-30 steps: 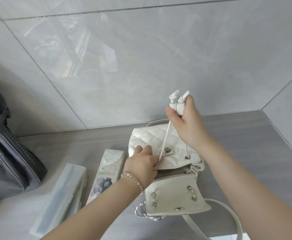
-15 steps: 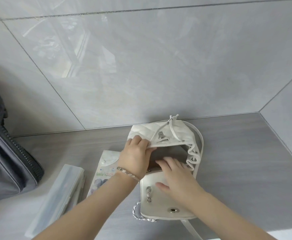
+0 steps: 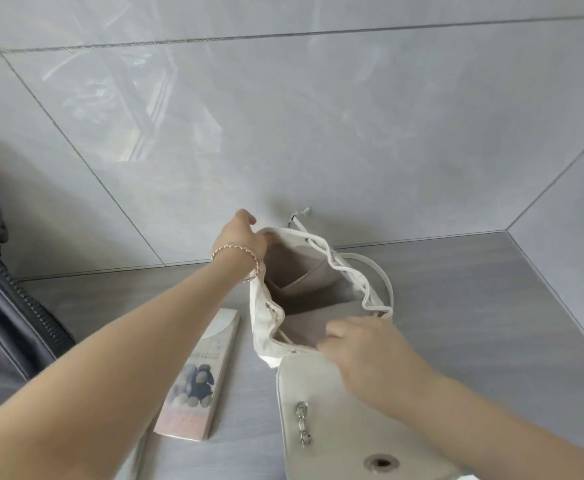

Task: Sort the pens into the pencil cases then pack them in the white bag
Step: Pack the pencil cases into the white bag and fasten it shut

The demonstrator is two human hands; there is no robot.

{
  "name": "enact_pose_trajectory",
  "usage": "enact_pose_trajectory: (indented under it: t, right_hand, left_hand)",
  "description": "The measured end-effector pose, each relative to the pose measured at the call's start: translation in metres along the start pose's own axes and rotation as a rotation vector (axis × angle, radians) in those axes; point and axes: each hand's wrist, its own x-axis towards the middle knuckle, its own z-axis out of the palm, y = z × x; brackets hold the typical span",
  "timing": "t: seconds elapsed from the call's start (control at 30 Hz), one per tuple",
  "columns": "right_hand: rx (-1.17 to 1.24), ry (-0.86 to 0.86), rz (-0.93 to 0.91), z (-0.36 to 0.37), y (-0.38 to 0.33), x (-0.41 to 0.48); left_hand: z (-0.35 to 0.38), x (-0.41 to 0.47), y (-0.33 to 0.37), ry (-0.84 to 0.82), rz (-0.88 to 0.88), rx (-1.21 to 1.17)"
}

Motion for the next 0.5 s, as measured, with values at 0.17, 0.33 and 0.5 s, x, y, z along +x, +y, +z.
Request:
enact_pose_trajectory:
  t: [0.17,0.33,0.5]
  right_hand:
    - [0.125,-0.310,0.059,0.001,0.004,0.010]
    - [0.418,-0.147,0.358,-0.014,0.021,0.045]
    - [0.286,-0.032,0.431,0.000,0.025,0.064]
  left_hand:
    - [0.013,-0.012,-0.012,-0.069,0.019,0.119]
    - [0.012,-0.037,-0.010,-0.117,0.102,0.055]
    - [0.000,-0.073,-0.041,-0.111,0.163,-0.264]
